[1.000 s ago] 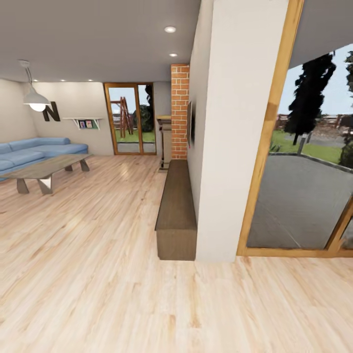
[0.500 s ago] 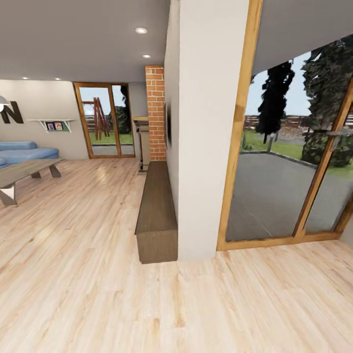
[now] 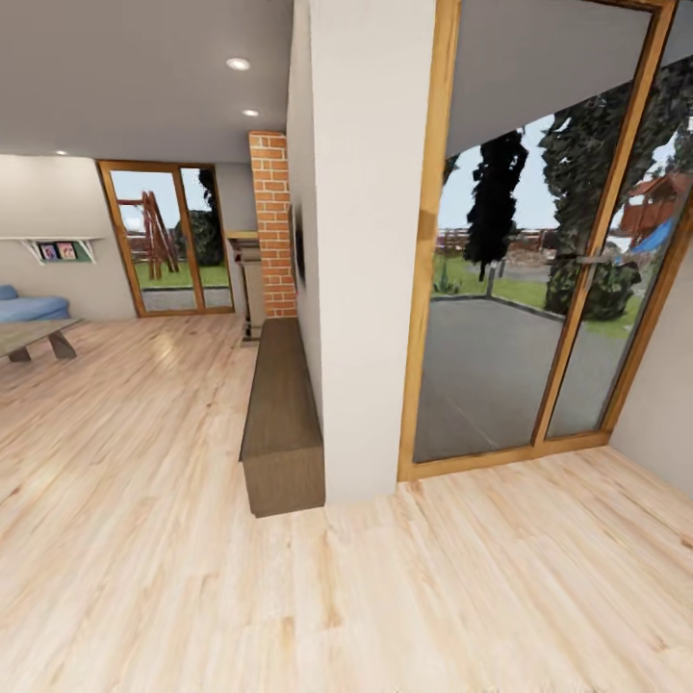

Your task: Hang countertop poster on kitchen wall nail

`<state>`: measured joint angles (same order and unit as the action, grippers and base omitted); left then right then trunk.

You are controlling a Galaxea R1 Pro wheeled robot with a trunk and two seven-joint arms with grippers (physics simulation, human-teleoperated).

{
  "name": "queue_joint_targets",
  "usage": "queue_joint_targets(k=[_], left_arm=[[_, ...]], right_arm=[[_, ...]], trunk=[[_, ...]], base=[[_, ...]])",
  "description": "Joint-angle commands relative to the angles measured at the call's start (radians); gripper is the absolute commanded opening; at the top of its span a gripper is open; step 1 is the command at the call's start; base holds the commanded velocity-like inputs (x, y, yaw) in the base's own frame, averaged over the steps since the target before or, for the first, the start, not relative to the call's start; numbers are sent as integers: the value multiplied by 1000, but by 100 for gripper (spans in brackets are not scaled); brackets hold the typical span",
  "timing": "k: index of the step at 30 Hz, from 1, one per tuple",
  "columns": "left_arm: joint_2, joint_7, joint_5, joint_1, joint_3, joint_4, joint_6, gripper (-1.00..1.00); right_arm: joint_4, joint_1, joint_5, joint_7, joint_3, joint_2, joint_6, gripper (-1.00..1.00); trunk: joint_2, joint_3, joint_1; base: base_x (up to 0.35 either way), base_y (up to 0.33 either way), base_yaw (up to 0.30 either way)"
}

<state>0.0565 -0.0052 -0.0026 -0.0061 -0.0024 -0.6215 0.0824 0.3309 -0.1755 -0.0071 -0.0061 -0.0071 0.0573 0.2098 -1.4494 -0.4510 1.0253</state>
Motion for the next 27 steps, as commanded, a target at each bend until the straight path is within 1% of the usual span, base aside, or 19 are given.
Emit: queue_joint_targets(k=[1, 9, 27], left_arm=[[0, 0, 0, 0, 0, 0, 3, 100], [0, 1, 0, 0, 1, 2, 3, 100], [-4, 1, 0, 0, 1, 11, 3, 100]], right_arm=[[-1, -1, -1, -1, -1, 0, 3, 100], [-1, -1, -1, -1, -1, 0, 3, 100], [-3, -1, -1, -2, -1, 1, 3, 100]], trunk=[[-1, 0, 0], [-1, 5, 0], [-1, 17, 0]], base=[[-94, 15, -274], [-36, 6, -285], [-2, 0, -292]])
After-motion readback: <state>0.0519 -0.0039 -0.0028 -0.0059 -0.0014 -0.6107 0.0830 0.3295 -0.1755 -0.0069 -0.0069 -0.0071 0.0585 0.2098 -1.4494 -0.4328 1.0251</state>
